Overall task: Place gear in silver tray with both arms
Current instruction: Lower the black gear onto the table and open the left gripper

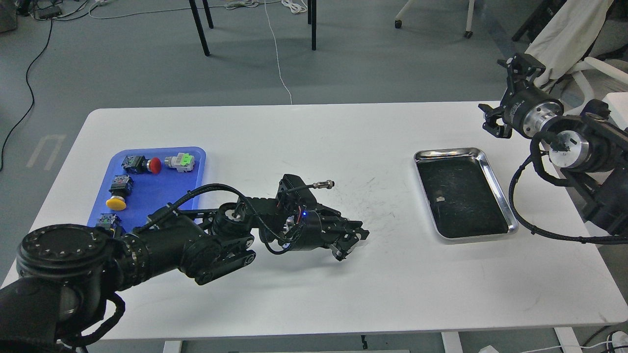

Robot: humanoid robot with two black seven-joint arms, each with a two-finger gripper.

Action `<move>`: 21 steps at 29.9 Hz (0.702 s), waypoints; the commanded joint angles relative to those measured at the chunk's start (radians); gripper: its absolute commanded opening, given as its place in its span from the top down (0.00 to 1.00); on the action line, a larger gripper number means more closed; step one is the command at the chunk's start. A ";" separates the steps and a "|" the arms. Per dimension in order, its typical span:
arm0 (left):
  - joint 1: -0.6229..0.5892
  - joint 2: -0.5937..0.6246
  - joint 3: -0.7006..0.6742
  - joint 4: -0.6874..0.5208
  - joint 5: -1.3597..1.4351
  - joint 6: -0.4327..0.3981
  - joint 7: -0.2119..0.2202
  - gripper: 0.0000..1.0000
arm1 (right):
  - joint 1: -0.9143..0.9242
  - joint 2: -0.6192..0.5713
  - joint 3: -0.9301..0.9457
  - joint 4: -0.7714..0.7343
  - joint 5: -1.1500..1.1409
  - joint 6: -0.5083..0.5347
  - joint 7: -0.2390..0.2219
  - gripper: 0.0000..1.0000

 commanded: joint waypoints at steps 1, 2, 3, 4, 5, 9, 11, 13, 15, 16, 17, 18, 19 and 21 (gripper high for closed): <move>0.002 0.000 0.000 0.001 -0.003 0.002 0.000 0.85 | 0.001 0.000 0.000 0.000 0.000 0.000 0.001 0.01; 0.002 0.000 0.000 0.001 -0.003 0.002 0.000 0.84 | 0.001 0.000 0.000 0.000 0.000 0.000 0.001 0.01; 0.002 0.000 0.000 0.001 -0.004 0.003 0.000 0.83 | 0.001 0.001 0.000 0.000 0.000 0.000 0.001 0.01; 0.002 0.000 0.000 0.002 -0.004 0.003 0.000 0.83 | 0.001 0.000 0.000 0.000 0.000 0.000 0.001 0.01; 0.002 0.000 0.000 0.004 -0.004 0.002 0.000 0.82 | 0.001 0.001 0.000 0.000 0.000 0.000 0.001 0.01; 0.002 0.000 0.000 0.004 -0.007 0.005 0.000 0.77 | 0.003 0.000 0.000 0.002 0.000 0.000 -0.001 0.01; 0.002 0.000 0.000 0.004 -0.006 0.014 0.000 0.76 | 0.003 0.000 -0.001 0.002 0.000 0.000 -0.001 0.01; 0.002 0.000 -0.002 0.004 -0.007 0.017 0.000 0.72 | 0.001 -0.002 -0.001 0.003 0.000 0.000 -0.001 0.01; 0.002 0.000 -0.002 0.004 -0.007 0.017 0.000 0.72 | 0.001 -0.003 -0.001 0.003 0.000 0.000 -0.001 0.01; 0.002 0.000 -0.002 0.004 -0.007 0.017 0.000 0.71 | 0.001 -0.006 -0.001 0.005 0.000 0.000 -0.001 0.01; 0.002 0.000 -0.002 0.004 -0.007 0.017 0.000 0.71 | 0.001 -0.008 -0.001 0.006 0.000 0.000 -0.001 0.01; 0.002 0.000 -0.002 0.004 -0.007 0.017 0.000 0.70 | 0.001 -0.009 -0.001 0.006 0.000 0.000 -0.001 0.01; 0.002 0.000 -0.002 0.004 -0.007 0.019 0.000 0.68 | 0.001 -0.011 -0.001 0.006 0.000 0.000 -0.001 0.01; 0.002 0.000 -0.002 0.004 -0.009 0.017 0.000 0.68 | 0.001 -0.014 -0.001 0.008 0.000 0.000 -0.001 0.01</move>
